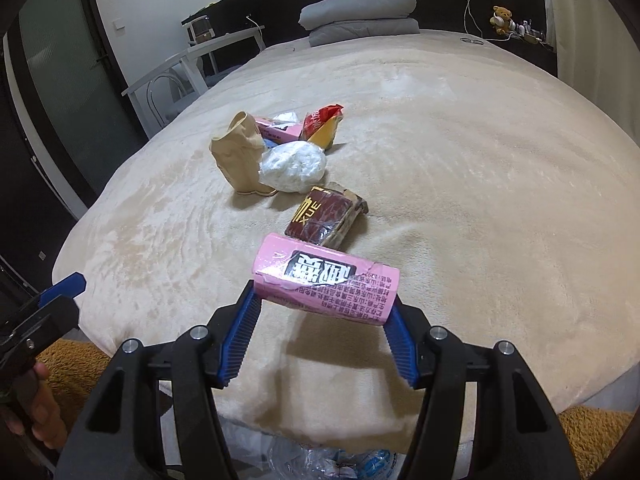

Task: Collect trash
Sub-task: 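Grasp the dark red XUE snack pack with the left tool while the right tool holds the pink can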

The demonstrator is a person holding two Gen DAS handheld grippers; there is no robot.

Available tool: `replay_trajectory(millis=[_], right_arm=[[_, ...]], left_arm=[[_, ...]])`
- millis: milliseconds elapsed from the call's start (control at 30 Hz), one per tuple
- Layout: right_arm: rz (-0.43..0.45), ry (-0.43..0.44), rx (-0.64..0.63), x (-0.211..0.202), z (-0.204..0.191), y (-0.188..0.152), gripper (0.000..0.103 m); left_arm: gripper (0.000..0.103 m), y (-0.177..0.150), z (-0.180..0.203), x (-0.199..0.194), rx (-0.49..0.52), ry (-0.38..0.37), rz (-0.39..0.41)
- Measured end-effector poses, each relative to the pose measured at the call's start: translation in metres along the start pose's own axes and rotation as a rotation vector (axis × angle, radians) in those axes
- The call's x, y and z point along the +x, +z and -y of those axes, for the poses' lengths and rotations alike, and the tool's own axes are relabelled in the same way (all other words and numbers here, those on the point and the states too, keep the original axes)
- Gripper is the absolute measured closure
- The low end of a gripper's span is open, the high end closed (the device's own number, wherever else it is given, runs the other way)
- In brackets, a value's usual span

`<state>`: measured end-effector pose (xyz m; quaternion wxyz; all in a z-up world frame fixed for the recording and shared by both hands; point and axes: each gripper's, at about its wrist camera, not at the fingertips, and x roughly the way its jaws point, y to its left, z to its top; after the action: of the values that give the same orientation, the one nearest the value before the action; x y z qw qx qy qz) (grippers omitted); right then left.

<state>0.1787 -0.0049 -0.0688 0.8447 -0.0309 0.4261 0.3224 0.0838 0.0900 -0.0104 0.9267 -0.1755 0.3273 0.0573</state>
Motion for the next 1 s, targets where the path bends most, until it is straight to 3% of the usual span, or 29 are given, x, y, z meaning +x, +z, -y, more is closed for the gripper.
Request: replay_trajectory(millis=[267,1000], right_arm=[[0.043,-0.002,-0.005,-0.026,0.024,-0.002,0.043],[0.053,0.053,0.059,-0.052,0.07,-0.019,0.043]], left_arm=[[0.009,0.014,0.026,0.028,0.101,-0.027,-0.014],[0.01,0.037,0.067,0.146,0.247,-0.112,-0.166]])
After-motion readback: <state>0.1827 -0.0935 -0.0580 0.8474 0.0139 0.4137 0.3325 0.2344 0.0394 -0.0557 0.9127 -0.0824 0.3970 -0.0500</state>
